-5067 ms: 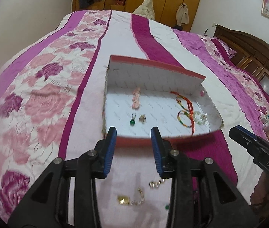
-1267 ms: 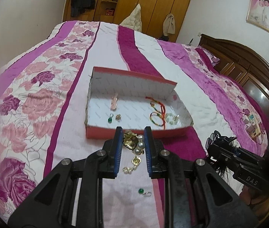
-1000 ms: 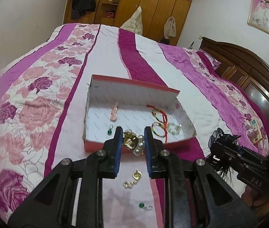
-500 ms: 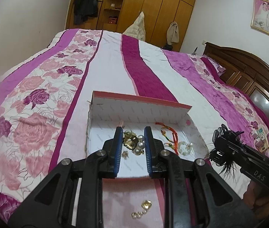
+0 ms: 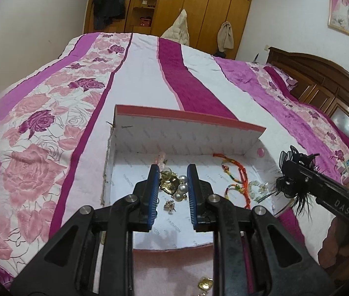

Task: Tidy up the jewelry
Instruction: 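Carry the gold earring and feather clip with both grippers into the shoebox, then open the left gripper to release the earring while the right releases the feather clip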

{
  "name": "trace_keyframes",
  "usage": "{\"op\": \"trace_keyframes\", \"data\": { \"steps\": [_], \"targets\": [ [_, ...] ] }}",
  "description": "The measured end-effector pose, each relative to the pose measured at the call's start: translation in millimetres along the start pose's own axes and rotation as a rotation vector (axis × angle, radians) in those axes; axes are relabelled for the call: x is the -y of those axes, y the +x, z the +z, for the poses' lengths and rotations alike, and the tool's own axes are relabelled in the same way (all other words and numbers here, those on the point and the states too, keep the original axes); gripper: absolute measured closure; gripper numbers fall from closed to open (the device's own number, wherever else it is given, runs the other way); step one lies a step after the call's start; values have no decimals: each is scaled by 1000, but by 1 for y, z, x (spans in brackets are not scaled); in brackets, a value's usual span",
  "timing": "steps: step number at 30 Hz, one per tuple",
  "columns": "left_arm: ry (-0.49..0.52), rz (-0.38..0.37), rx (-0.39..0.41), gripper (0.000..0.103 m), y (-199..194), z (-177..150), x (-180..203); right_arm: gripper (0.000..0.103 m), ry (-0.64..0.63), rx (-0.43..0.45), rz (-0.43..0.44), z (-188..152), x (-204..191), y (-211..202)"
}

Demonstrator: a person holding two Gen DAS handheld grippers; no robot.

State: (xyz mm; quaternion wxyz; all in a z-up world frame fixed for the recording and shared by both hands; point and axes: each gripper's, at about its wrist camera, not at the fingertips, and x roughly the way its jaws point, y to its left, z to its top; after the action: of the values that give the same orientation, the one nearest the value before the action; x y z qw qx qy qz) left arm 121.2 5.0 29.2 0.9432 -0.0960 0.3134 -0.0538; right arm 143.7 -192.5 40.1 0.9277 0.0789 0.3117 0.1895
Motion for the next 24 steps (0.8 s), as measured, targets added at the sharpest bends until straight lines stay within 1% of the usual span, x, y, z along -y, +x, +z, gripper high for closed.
{"op": "trace_keyframes", "data": {
  "steps": [7, 15, 20, 24],
  "targets": [
    [-3, -2, 12, 89, 16, -7, -5, 68, 13, -15, -36, -8, 12, 23],
    [-15, 4, -7, 89, 36, -16, -13, 68, 16, -42, -67, -17, 23, 46],
    [25, 25, -12, 89, 42, -18, -6, 68, 17, -57, -79, -22, 26, 54],
    [25, 38, -17, 88, 44, -18, -4, 66, 14, -57, -81, -22, 27, 56]
  ]
}}
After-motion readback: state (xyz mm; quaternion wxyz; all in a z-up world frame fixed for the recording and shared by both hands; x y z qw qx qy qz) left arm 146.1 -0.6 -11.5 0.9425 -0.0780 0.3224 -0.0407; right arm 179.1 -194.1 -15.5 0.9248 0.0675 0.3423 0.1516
